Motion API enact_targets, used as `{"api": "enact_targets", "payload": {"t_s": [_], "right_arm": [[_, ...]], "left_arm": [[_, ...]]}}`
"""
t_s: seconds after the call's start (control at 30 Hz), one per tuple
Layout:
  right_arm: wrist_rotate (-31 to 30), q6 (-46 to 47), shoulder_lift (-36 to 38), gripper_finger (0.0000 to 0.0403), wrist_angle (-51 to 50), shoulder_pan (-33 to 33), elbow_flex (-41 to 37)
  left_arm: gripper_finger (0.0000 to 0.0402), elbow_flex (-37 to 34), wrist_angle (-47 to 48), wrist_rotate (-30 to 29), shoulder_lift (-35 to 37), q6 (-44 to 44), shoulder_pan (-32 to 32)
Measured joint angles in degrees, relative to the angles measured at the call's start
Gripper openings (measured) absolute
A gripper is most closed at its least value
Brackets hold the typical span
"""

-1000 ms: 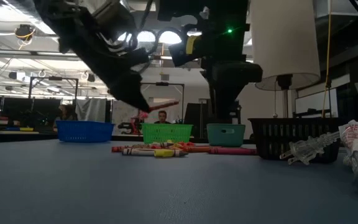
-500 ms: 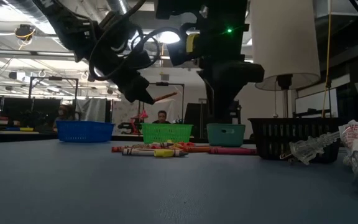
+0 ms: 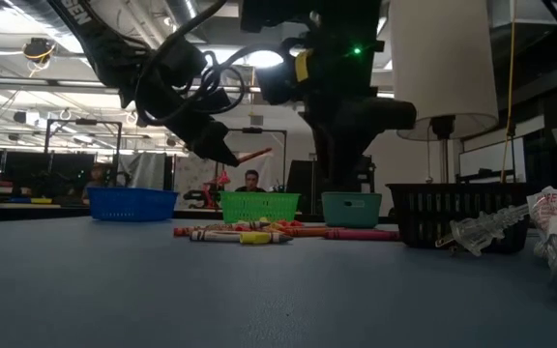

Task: Sort crayons
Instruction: Put the orange crayon into the green bin, then put the red crayon into the black bin

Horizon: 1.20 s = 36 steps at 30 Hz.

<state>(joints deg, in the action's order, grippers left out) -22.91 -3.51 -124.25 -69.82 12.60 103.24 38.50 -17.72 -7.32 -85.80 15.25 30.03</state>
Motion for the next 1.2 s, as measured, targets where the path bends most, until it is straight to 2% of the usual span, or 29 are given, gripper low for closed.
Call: {"api": "enact_targets", "payload": {"t_s": [0.37, 0.6, 0.97, 1.2], "right_arm": [[2.6, -2.13, 0.0, 0.0129, -0.07, -5.4, 0.0], [11.09, -7.42, 0.0, 0.0129, 1.94, -9.87, -0.02], [12.03, -7.68, 0.0, 0.0129, 5.79, -12.26, -0.44], [12.07, -10.22, 0.0, 0.0129, 5.43, -12.4, -5.91]], "left_arm": [[0.008, 0.0, -0.02, -0.02, 0.0, -0.15, 0.23], [0.0084, 0.0, 0.0, -0.01, -0.02, -0.98, 0.23], [0.0084, 0.0, 0.06, -0.03, -0.02, -2.88, 0.23], [0.0084, 0.0, 0.11, -0.03, -0.02, -2.87, 0.23]]}}
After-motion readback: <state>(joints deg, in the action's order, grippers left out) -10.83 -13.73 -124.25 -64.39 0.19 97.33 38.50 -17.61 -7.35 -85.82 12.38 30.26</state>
